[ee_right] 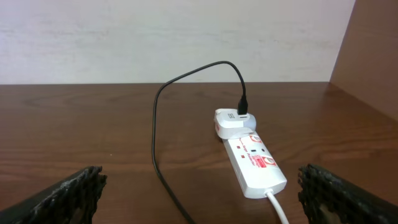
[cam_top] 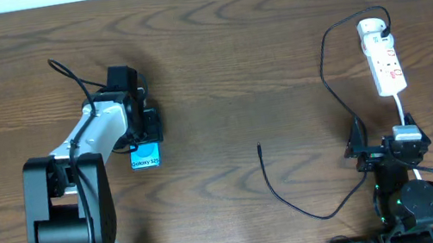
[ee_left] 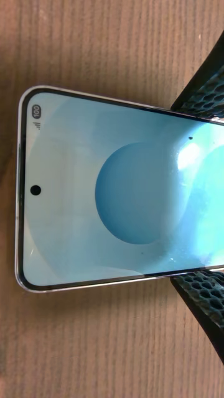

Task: Plug charger to phone and switch on socket
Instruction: 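Lift the phone with the left gripper and rotate it upright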

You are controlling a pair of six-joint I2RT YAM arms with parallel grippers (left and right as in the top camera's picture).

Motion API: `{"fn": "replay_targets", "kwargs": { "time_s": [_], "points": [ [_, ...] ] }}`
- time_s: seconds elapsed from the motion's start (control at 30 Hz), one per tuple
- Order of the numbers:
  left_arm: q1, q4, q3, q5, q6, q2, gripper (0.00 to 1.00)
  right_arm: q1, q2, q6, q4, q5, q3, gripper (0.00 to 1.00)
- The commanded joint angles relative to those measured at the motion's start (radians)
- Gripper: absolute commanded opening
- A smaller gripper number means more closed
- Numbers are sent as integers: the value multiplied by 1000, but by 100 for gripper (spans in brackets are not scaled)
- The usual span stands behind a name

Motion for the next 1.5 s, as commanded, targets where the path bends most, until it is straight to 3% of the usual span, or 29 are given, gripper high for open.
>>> {"fn": "replay_targets", "kwargs": {
  "time_s": [0.0, 0.23, 0.37, 0.7, 0.9, 1.0, 1.23, 1.47],
  "points": [
    [2, -21, 51, 61, -6, -60, 7, -7, -5, 11, -5, 0, -1, 99],
    [2, -28, 116, 190, -97, -187, 7, -8, -5, 11, -5, 0, -1, 99],
    [2, -30, 119, 201, -234, -270, 7, -7, -5, 11, -5, 0, -1, 99],
    [2, -37, 119, 494, -579, -389, 7, -7, -5, 11, -5, 0, -1, 99],
    [13, -36, 119, 752, -1089, -395, 7, -7, -5, 11, -5, 0, -1, 99],
    [35, -26, 119, 896, -1262, -395, 7, -8, -5, 11, -5, 0, -1, 99],
    [122, 142, 119, 1146, -1447, -395, 7, -7, -5, 11, -5, 0, -1, 99],
    [183, 142, 119, 1215, -1503, -395, 7, -7, -5, 11, -5, 0, -1, 99]
  ]
}}
